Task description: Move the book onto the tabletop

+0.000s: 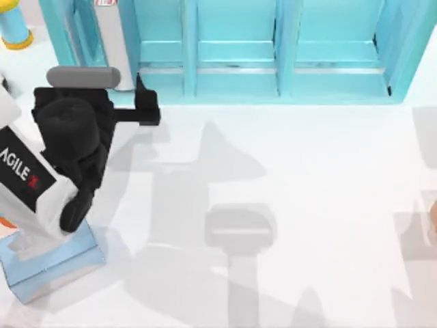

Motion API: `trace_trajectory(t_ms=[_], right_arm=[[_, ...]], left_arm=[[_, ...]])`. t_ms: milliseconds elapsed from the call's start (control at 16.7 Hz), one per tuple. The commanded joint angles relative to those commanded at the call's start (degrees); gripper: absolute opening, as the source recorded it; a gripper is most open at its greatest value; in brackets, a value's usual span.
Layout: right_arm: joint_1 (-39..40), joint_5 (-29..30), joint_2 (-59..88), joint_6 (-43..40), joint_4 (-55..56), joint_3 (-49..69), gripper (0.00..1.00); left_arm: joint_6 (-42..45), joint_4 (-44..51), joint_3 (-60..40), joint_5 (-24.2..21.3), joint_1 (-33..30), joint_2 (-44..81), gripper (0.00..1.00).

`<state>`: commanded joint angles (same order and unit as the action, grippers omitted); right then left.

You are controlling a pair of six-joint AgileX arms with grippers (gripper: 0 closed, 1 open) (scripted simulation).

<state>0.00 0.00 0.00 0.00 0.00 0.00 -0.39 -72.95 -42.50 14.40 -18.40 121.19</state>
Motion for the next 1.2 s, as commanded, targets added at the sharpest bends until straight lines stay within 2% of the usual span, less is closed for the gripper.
trace_trajectory(t_ms=[300,840,1200], right_arm=[[0.0,0.0,0.0,0.0,0.0,0.0,1.0],[0.0,0.0,0.0,0.0,0.0,0.0,1.0],[0.0,0.0,0.0,0.0,0.0,0.0,1.0]], left_arm=[[0.06,3.39,-5.12,-0.59,0.53,1.25,1.0],[0.18,11.81,-24.78,-3.19,3.01,12.66,1.0],[0.23,12.45,-26.42,-3.43,3.23,13.7,1.0]])
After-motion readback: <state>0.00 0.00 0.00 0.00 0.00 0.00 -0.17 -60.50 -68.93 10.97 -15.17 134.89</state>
